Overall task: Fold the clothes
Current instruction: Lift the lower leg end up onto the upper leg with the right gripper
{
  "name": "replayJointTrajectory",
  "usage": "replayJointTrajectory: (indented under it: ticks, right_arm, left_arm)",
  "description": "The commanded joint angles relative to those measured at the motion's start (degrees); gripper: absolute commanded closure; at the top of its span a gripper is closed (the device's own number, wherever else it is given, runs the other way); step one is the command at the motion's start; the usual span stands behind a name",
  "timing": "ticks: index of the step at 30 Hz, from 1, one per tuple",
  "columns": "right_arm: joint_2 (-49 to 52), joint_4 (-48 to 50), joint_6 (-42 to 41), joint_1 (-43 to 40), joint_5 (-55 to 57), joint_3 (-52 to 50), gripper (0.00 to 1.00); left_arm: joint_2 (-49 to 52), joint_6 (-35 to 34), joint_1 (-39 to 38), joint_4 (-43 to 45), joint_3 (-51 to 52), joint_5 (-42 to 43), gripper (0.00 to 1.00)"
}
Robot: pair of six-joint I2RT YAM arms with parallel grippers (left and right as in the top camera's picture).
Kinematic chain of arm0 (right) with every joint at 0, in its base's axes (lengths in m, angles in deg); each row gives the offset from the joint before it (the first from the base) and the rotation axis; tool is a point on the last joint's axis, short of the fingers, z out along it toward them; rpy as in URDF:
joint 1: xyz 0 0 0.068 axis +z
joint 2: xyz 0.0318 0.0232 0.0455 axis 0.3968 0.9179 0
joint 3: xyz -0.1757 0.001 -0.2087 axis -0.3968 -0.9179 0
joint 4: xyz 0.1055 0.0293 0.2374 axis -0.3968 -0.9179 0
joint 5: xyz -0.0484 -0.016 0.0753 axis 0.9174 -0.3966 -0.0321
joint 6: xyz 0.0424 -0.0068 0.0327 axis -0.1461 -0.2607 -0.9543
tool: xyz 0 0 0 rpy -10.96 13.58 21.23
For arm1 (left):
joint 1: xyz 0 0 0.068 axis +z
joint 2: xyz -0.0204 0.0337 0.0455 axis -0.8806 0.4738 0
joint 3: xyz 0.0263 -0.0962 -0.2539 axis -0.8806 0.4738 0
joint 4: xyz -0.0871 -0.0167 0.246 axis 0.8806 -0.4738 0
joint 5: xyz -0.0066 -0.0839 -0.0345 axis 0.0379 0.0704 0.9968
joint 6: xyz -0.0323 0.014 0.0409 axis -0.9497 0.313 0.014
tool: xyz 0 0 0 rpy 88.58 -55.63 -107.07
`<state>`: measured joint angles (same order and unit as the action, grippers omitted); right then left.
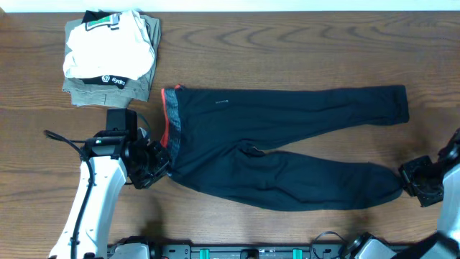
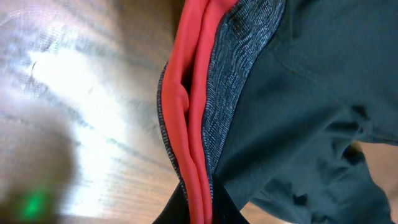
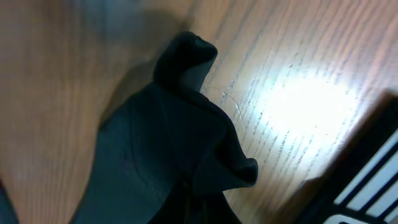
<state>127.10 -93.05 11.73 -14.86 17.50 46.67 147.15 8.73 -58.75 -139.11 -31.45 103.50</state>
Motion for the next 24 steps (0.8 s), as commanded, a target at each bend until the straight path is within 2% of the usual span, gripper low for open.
replayJointTrajectory:
  ticks: [1, 13, 24]
  right_arm:
    - [-2.73, -1.2, 1.03, -0.22, 1.51, 2.05, 0.98]
    - [-2.91, -2.43, 1.79, 0.07, 1.14, 10.08, 0.97]
    - [0.17, 4.52, 1.33, 0.07, -3.43, 10.62, 0.96]
  left_arm:
    - [-2.73, -0.59, 0.13, -1.92, -0.9, -2.73, 0.94]
    - [-6.82, -2.16, 0.13, -1.95, -6.4, -6.36, 0.94]
    - [-6.8, -4.94, 0.13, 4.7, -6.51, -6.58, 0.94]
